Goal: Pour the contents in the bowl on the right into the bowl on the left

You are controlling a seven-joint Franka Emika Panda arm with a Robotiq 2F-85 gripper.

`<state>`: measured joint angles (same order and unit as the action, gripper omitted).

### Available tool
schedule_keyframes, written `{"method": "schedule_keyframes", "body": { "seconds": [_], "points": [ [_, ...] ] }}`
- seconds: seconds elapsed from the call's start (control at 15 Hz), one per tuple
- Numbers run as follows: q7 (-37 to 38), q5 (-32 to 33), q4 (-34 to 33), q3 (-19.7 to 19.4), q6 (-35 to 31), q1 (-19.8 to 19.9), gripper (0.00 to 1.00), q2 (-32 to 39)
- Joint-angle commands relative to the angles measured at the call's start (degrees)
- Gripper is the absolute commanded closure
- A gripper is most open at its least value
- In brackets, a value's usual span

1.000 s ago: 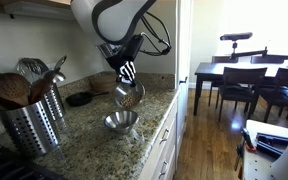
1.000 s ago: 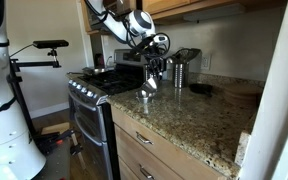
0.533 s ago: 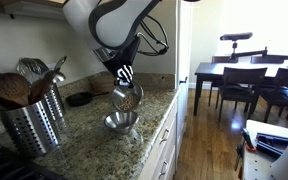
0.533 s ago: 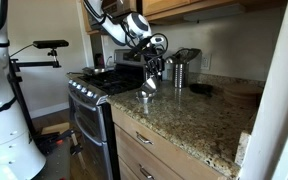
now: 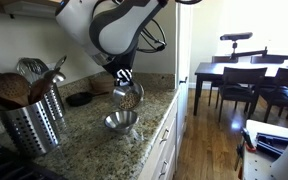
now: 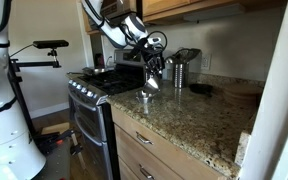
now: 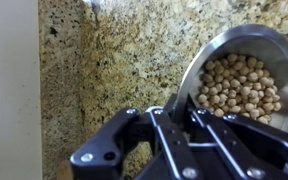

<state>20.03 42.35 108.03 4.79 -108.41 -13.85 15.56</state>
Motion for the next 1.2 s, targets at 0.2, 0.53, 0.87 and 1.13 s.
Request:
{"method": "schedule_keyframes", "body": {
  "seconds": [0.2,0.53,0.87,1.13],
  "points": [
    [4.1,4.8,-0.2,0.6,3.6,-1.0,0.93,0.0],
    [3.1,4.3,0.2,1.5,3.5,-0.9,0.93,-0.3],
    [3.0,4.5,1.1,2.4,3.2,-1.1,0.93,-1.0],
    [3.4,5.0,1.7,2.7,3.1,-1.3,0.93,-1.2]
  ]
}}
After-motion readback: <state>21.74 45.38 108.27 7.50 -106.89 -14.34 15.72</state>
